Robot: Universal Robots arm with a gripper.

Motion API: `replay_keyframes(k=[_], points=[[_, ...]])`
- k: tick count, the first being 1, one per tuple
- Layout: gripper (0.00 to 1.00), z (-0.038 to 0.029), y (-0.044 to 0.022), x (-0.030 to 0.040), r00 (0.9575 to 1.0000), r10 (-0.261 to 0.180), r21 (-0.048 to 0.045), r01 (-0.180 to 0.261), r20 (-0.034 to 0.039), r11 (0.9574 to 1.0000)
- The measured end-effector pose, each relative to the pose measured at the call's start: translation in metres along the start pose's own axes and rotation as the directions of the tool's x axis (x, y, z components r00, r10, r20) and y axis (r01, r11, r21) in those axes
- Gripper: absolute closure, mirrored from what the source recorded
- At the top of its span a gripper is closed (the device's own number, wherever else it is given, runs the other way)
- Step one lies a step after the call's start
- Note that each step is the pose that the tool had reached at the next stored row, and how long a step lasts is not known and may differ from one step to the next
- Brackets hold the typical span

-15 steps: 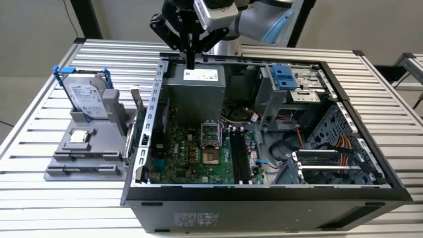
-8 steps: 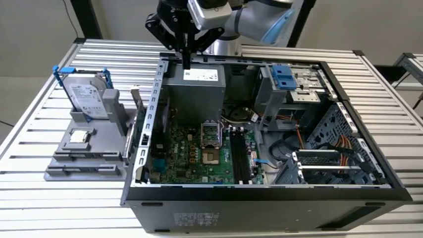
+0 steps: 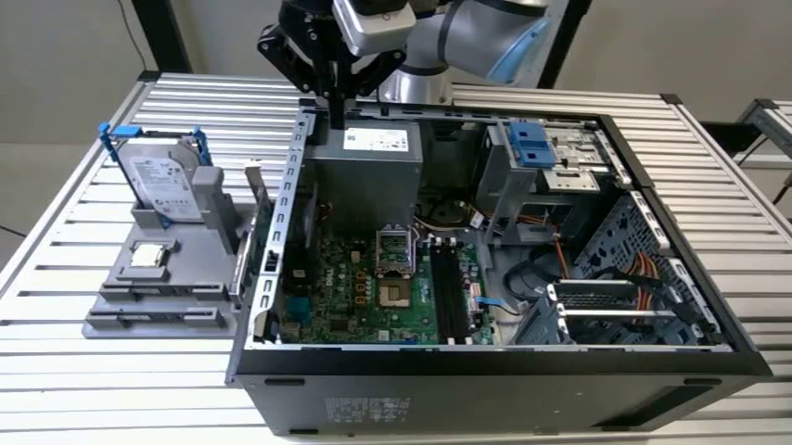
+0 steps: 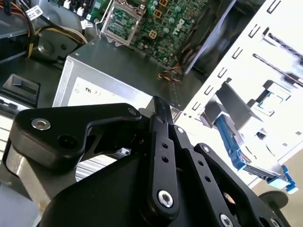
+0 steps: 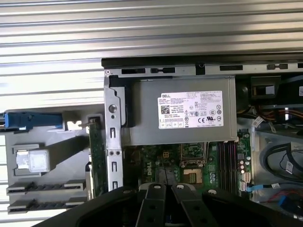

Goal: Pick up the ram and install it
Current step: 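Reach for the ram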

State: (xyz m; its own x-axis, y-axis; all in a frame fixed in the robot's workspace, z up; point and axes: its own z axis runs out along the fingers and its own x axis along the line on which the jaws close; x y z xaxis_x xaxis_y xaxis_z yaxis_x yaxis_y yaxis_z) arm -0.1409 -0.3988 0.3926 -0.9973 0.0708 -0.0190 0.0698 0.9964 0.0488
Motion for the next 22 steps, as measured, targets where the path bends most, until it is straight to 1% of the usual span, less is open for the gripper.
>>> replay_keyframes(k=[10,16,22], points=[[1.00,-0.0002,-0.0008,0.0120,0.9999,-0.014,-0.0004,0.014,-0.0006,0.9999],[1.00,-0.0003,-0.0011,0.0161,0.9998,-0.020,-0.0004,0.020,-0.0009,0.9998],[1.00,-0.0008,-0.0013,0.0183,0.9998,-0.021,-0.0004,0.021,-0.0011,0.9998]])
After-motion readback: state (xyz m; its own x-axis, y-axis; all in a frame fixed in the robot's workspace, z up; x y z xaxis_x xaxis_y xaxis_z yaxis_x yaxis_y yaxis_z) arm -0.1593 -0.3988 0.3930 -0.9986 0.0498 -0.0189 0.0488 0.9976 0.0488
